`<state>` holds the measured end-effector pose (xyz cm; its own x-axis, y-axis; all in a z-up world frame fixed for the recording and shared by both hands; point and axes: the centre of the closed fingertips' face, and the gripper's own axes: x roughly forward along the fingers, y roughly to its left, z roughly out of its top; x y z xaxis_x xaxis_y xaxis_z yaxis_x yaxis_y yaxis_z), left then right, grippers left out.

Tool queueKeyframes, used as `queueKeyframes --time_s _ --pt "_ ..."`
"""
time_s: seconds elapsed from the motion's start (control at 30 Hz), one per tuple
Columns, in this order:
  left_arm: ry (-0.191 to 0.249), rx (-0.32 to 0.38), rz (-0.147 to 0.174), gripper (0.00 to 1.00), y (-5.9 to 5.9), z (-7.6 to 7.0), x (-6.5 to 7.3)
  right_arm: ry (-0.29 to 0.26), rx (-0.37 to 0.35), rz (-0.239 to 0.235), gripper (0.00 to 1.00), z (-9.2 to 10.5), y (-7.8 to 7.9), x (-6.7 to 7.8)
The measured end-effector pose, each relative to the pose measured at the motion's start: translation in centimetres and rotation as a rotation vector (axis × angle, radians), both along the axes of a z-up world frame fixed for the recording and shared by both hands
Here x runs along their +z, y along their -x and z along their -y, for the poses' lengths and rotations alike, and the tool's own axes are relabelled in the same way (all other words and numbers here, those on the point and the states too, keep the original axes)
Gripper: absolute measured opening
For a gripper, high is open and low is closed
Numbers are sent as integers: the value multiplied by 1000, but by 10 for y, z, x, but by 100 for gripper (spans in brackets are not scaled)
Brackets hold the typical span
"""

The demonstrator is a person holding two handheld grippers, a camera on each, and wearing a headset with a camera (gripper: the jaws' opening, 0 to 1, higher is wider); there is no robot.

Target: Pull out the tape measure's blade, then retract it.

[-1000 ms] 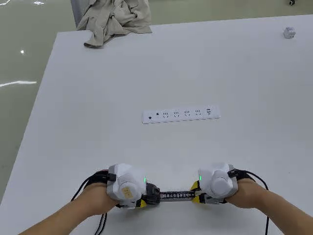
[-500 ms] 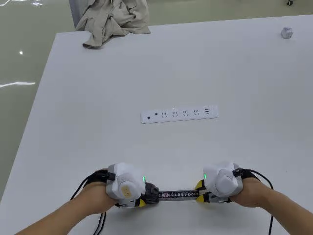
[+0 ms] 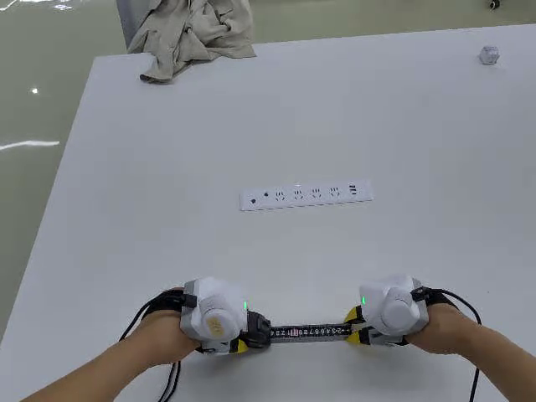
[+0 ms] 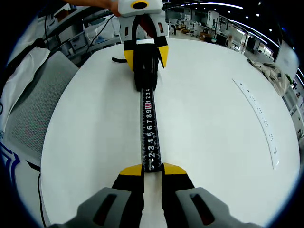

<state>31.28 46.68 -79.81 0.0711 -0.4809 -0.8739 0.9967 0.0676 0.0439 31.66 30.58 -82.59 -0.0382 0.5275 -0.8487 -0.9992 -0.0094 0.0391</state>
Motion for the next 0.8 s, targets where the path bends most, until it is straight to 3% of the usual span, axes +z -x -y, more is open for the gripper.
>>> queueKeyframes --time_s 0.8 --pt "-10 -2 0 33 0 0 0 28 -13 7 11 28 -1 -1"
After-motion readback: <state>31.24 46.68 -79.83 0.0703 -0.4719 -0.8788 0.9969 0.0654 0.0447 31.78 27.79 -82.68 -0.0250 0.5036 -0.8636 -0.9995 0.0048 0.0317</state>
